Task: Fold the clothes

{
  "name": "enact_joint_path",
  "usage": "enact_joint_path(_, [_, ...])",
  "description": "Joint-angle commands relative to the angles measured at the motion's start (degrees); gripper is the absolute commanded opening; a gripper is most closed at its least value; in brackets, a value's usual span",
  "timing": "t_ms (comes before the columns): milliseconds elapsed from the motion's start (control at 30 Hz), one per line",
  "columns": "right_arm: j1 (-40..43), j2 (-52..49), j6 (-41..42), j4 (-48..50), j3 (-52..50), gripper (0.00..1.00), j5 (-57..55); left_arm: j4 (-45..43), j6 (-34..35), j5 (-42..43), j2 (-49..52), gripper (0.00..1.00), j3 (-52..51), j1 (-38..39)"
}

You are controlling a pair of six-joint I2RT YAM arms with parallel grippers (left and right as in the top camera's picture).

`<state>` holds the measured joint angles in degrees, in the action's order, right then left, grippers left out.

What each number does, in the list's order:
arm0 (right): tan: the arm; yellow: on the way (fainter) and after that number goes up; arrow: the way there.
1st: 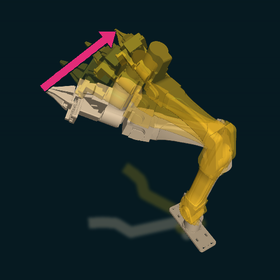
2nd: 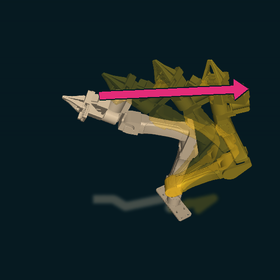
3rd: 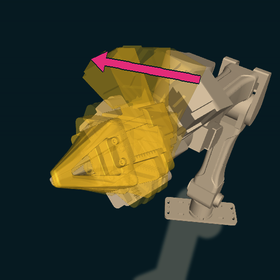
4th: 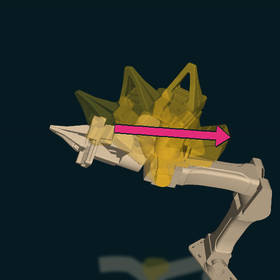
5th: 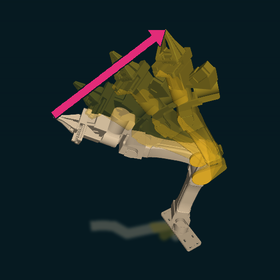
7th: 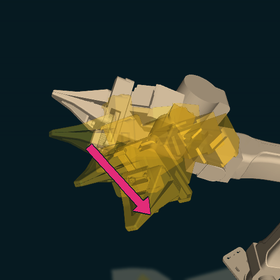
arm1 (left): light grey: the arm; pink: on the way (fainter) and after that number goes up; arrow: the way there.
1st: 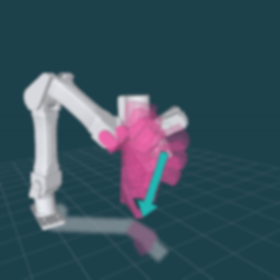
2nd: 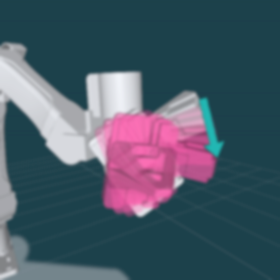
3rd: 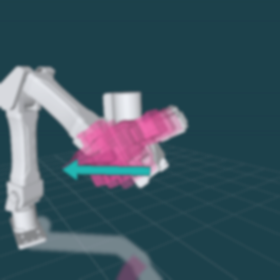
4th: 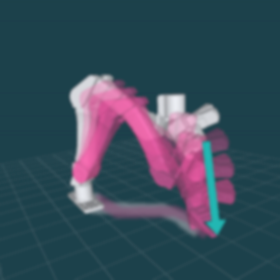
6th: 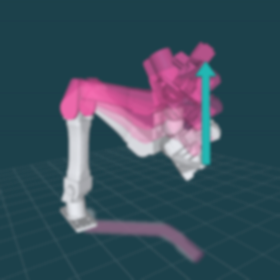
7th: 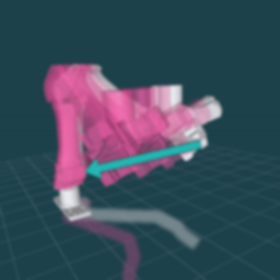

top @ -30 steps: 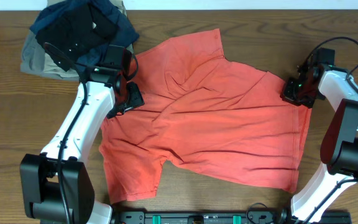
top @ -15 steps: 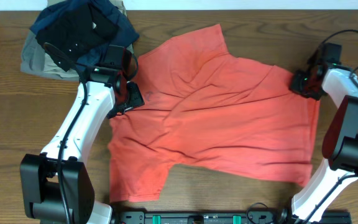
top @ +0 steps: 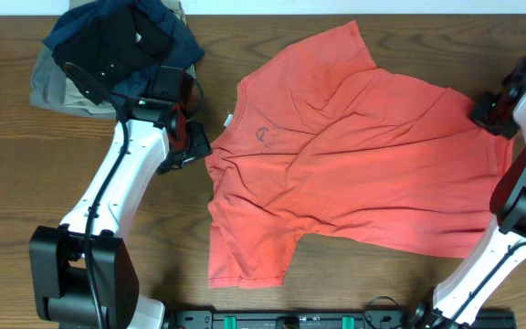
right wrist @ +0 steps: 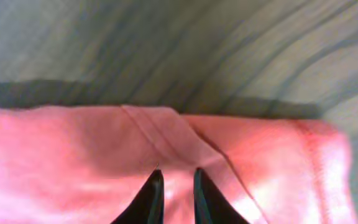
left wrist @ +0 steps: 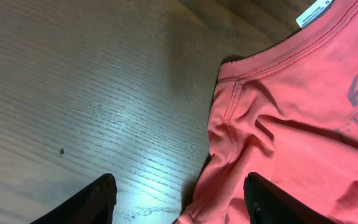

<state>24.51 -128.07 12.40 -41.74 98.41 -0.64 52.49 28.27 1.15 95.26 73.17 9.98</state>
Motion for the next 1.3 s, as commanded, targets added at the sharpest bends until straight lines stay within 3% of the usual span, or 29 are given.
enact_joint_path(0, [0.24,0.46,-1.33,-5.95,10.43,0.17,-1.68,0.26,-0.74,-0.22,0.35,0.67,-0.63,0.13])
enact_joint_path(233, [0.22,0.7,0.0,-28.74,30.84,0.36,2.47,1.51,-0.76,-0.22,0.35,0.68,-0.63,0.13])
enact_joint_path(333, [0.09,1.2,0.02,-36.06,36.17,0.52,5.66,1.92,-0.76,-0.2,0.35,0.84,-0.63,0.13])
enact_joint_path(367, [0.04,1.38,0.24,-38.51,37.42,0.62,6.82,2.16,-0.76,-0.2,0.35,0.88,-0.63,0.13])
enact_joint_path(467, [0.02,2.1,1.03,-42.97,38.47,0.72,10.71,2.91,-0.76,-0.07,0.35,1.0,-0.63,0.13])
enact_joint_path(567, [0.0,2.89,1.05,-47.3,38.47,0.71,13.35,4.81,-1.03,0.02,0.35,0.99,-0.63,0.13])
enact_joint_path(700, [-0.28,4.42,0.81,-51.6,38.47,0.68,13.29,6.43,-7.48,4.13,0.31,0.99,-0.63,0.13])
enact_joint_path(967, [-2.36,12.48,0.48,-55.58,36.48,0.65,10.23,8.13,-7.82,4.24,-2.05,0.98,-0.63,0.11])
enact_joint_path(1267, [-5.84,30.67,4.94,-53.79,18.01,0.67,2.29,14.8,-7.82,4.26,-13.09,0.98,-0.63,0.13])
